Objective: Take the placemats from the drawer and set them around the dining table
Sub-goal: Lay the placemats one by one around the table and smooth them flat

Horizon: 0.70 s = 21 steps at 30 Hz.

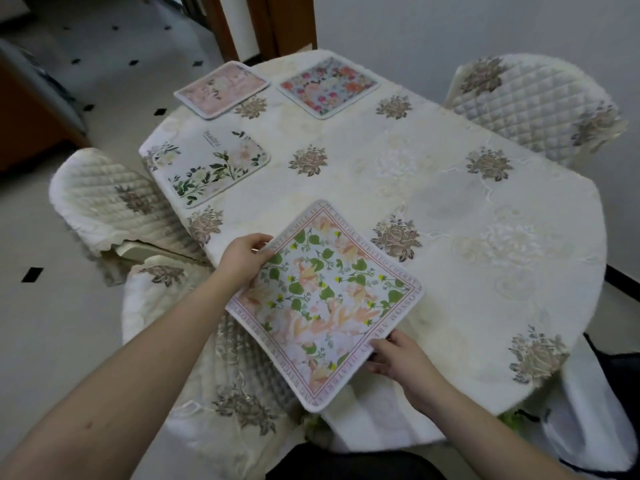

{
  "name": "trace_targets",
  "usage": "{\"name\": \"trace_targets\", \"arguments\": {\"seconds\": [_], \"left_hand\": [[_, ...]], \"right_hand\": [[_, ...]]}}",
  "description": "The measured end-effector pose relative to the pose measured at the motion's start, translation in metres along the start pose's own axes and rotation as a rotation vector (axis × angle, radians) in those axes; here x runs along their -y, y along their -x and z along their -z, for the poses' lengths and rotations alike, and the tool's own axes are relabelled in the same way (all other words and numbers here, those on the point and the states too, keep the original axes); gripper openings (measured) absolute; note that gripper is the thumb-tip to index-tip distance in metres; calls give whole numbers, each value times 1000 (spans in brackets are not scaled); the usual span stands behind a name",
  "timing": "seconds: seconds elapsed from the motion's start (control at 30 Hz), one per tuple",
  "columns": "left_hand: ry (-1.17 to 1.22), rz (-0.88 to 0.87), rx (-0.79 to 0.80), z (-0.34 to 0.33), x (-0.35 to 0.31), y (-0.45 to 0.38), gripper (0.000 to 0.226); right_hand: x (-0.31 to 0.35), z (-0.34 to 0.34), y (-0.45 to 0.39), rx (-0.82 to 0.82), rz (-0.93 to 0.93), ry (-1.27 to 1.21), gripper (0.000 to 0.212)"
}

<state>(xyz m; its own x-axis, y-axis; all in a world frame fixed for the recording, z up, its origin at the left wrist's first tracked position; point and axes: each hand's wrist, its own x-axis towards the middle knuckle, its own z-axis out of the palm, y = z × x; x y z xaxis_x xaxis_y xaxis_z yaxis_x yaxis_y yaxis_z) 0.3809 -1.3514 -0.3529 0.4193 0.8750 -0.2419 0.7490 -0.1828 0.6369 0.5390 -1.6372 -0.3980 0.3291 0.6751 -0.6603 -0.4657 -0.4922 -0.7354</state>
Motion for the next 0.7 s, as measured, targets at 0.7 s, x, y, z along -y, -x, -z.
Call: {"name": "trace_targets", "arguments": {"seconds": [0.7], "left_hand": [[13, 29, 38, 15, 61, -148, 21]], "right_hand": [[24, -71, -108, -108, -116, -40, 14]]}}
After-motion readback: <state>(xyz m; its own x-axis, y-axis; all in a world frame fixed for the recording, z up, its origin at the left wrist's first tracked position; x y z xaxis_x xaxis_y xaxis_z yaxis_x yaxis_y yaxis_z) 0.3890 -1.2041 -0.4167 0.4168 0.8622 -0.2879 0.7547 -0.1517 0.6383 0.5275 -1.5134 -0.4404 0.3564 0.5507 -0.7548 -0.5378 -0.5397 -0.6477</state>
